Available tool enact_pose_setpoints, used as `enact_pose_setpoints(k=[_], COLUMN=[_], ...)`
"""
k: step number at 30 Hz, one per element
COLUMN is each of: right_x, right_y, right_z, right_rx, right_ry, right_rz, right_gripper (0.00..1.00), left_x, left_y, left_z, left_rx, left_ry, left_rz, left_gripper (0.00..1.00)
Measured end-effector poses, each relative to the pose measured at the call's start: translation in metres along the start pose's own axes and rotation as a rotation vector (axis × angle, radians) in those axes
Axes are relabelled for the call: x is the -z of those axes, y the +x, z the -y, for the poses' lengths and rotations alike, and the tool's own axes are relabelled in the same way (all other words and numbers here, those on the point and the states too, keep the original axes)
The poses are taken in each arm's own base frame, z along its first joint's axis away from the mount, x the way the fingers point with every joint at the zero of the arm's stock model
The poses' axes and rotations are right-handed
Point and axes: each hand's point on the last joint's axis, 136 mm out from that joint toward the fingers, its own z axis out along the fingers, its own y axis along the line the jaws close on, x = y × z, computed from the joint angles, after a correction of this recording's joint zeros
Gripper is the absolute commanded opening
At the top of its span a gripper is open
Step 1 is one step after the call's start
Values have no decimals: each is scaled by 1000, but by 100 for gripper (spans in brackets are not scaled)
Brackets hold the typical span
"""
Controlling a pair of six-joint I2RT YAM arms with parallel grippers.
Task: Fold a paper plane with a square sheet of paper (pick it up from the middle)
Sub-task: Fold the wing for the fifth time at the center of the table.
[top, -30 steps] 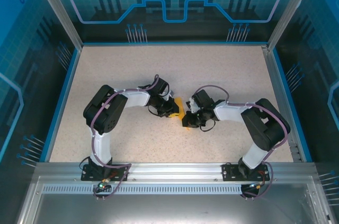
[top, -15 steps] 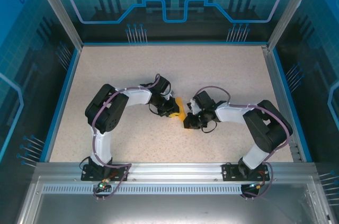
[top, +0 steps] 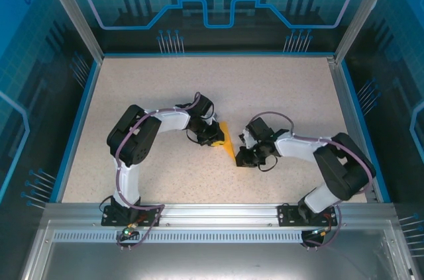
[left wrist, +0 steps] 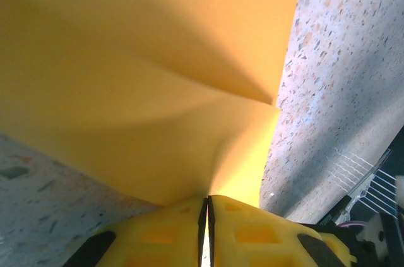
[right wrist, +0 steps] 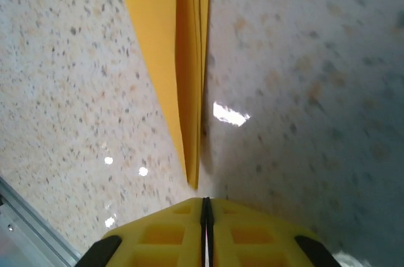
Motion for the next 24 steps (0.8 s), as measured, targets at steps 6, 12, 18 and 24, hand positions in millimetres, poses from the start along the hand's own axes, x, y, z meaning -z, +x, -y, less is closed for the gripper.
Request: enact_pose_setpoints(k=[6, 12, 18, 24], right_x=[28, -1, -17, -23], right_y=[-34, -55, -51, -49], right_z=[-33, -30, -17, -12], right_rx=[61, 42, 14, 12], right_ry=[-56, -34, -3, -1], right_rz=[129, 91, 49, 45], right_gripper=[12, 10, 9, 9], left_x=[0, 0, 0, 1], left_y=[0, 0, 0, 0], left_z=[0, 1, 1, 3], left_rx=[-1, -1, -2, -32], left_ry=[1, 1, 1, 4], left_rz=[0, 0, 0, -4], left_gripper=[14, 14, 14, 17])
